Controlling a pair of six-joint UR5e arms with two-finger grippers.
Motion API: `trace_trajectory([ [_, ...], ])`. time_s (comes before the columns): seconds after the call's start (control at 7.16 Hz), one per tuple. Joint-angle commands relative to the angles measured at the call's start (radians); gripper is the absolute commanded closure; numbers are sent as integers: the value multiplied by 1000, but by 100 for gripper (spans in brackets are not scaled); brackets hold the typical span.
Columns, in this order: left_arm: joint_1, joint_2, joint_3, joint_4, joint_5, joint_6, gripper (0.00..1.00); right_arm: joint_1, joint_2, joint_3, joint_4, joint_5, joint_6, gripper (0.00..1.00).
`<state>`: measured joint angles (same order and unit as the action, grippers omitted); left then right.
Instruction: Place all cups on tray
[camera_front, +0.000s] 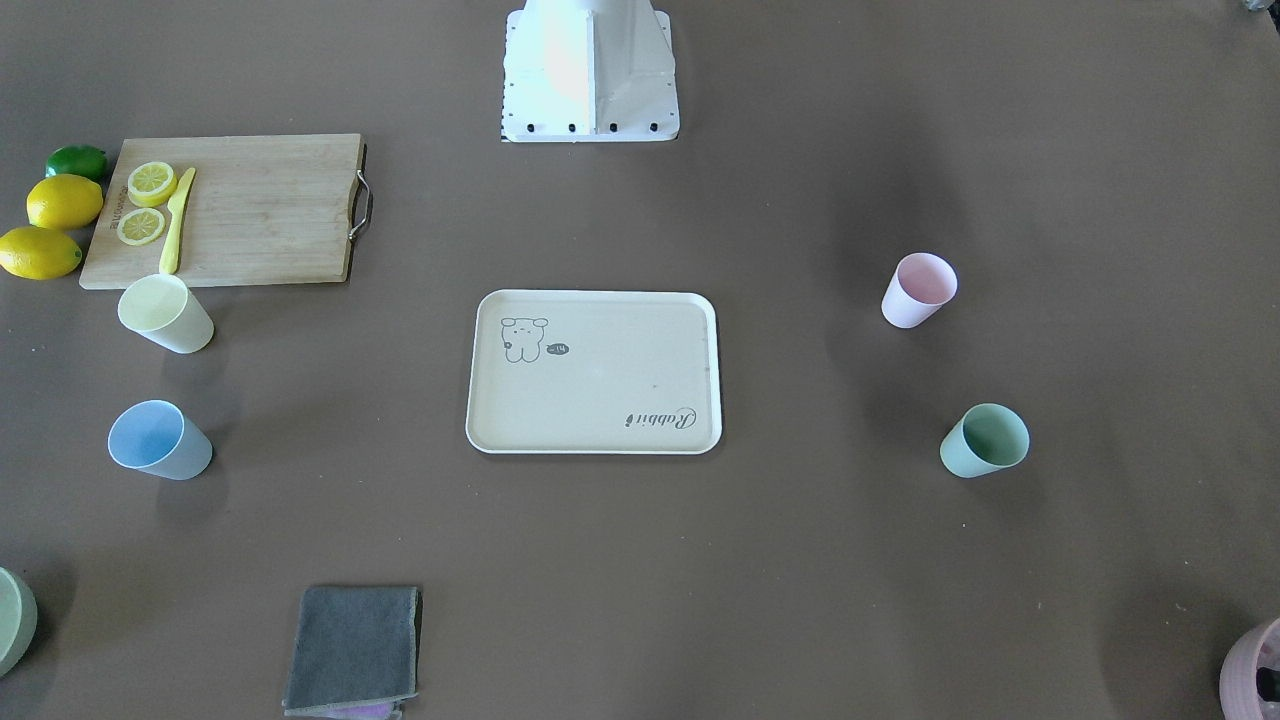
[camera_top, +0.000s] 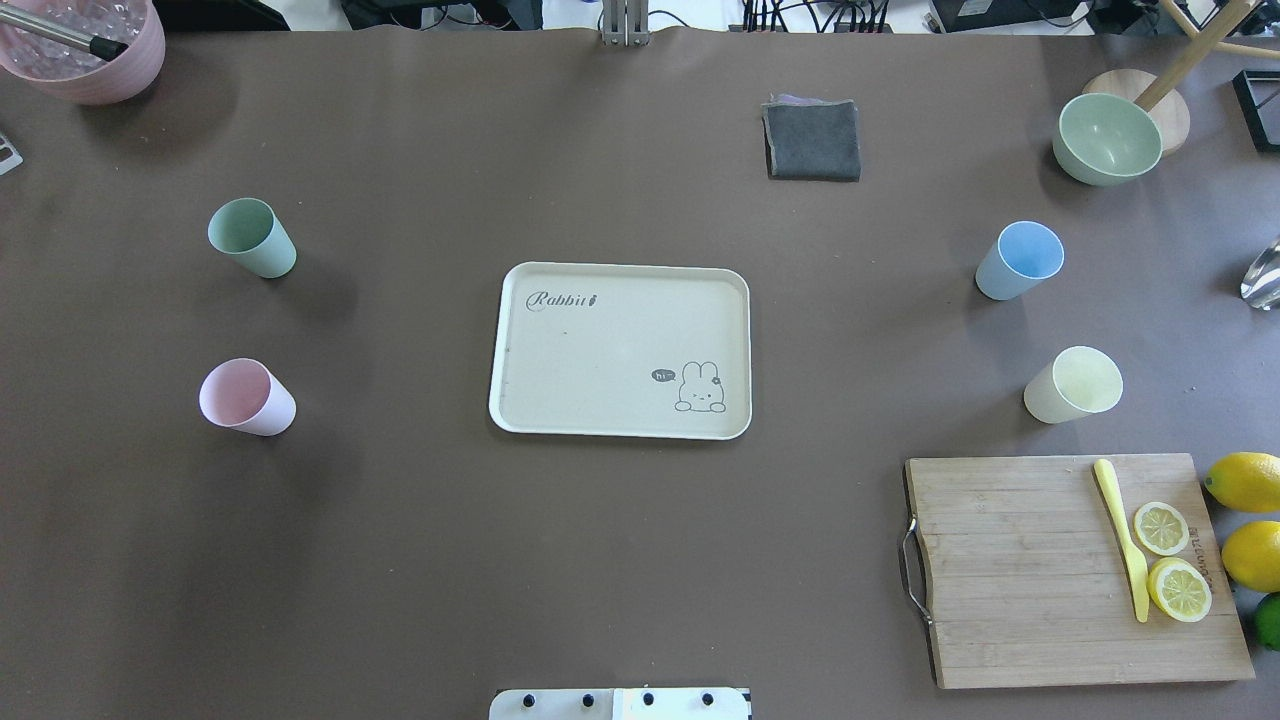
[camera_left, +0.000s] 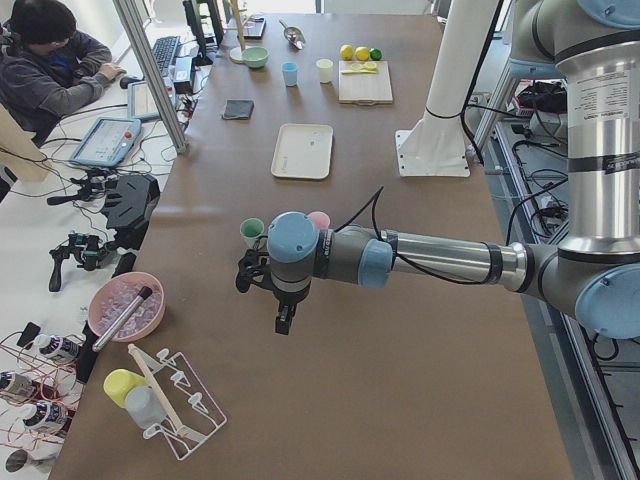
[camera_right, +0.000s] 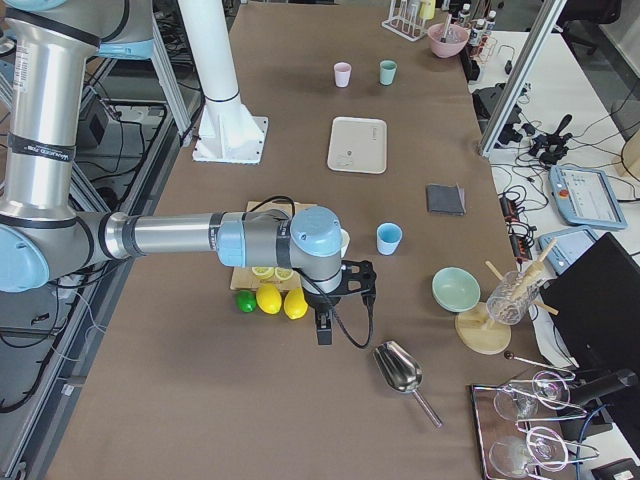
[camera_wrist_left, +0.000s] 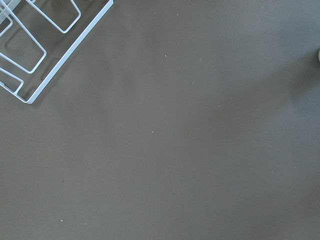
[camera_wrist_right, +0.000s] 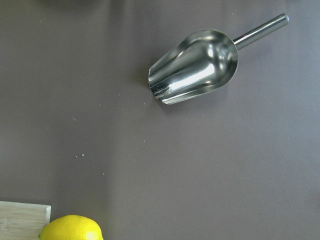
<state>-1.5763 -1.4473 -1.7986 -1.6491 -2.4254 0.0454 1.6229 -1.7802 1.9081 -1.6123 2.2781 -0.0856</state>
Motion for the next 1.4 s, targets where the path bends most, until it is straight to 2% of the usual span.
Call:
trace_trajectory([
  [0.0,-2,1,1,-111,9,-2,2,0,18,26,3,4,6,0],
  [0.28,-34,-8,13,-232,41,-5,2,0,36,-7,214,0,10,0],
  [0.42,-37,-18,22,-309,121,-10,2,0,39,-61,326,3,17,0],
  [0.56,-36,-66,80,-316,135,-15,2,3,50,-92,336,11,35,0],
  [0.98,-33,-169,151,-322,131,-10,2,2,93,-103,345,18,102,0],
  [1.12,-10,-194,148,-322,131,-30,2,-18,138,-121,341,40,233,0],
  [1.26,37,-205,142,-342,129,-127,2,-90,166,-115,348,43,406,0],
])
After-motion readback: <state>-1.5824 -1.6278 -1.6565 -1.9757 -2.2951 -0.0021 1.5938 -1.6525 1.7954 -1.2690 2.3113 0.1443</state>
